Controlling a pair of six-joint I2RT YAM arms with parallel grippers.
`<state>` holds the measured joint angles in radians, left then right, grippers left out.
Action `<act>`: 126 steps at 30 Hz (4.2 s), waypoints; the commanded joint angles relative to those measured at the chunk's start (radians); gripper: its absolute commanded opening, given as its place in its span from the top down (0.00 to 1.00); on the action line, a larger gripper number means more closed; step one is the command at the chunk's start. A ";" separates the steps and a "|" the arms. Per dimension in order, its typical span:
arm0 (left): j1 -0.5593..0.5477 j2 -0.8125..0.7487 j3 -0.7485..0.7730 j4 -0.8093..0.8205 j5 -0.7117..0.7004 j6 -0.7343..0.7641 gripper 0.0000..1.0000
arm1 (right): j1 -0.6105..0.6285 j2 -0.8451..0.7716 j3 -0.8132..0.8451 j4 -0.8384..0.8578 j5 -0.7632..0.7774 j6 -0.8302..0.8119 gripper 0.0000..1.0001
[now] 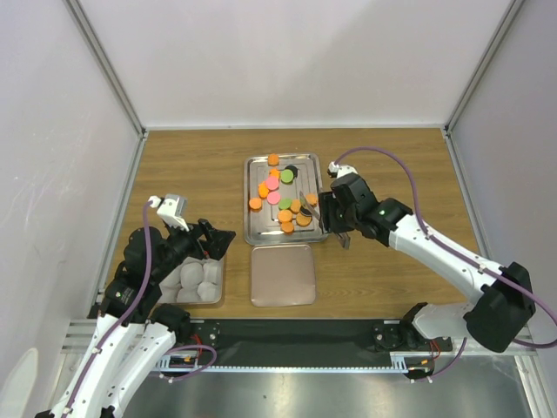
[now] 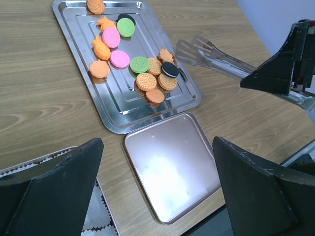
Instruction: Pack the cookies
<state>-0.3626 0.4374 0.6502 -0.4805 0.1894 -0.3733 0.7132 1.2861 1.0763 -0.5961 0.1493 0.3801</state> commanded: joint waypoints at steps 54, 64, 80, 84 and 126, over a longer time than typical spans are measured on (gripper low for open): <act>-0.016 -0.045 0.025 -0.007 -0.088 0.004 0.00 | -0.018 -0.016 0.022 0.084 -0.137 -0.012 0.77; -0.015 0.033 0.366 -0.213 -0.347 0.014 0.00 | 0.239 0.139 0.220 0.111 -0.177 -0.061 0.78; -0.015 0.107 0.737 -0.487 -0.582 0.059 0.00 | 0.532 0.821 0.865 0.113 -0.215 -0.142 0.79; -0.015 0.083 0.715 -0.509 -0.599 0.045 0.00 | 0.546 0.895 0.964 0.075 -0.208 -0.139 0.79; -0.015 0.043 0.626 -0.514 -0.571 0.017 0.00 | 0.566 0.901 0.964 0.096 -0.065 -0.148 0.46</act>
<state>-0.3729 0.4870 1.2873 -1.0122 -0.3893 -0.3496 1.2751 2.1902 1.9919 -0.5266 0.0521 0.2489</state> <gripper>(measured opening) 0.996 0.538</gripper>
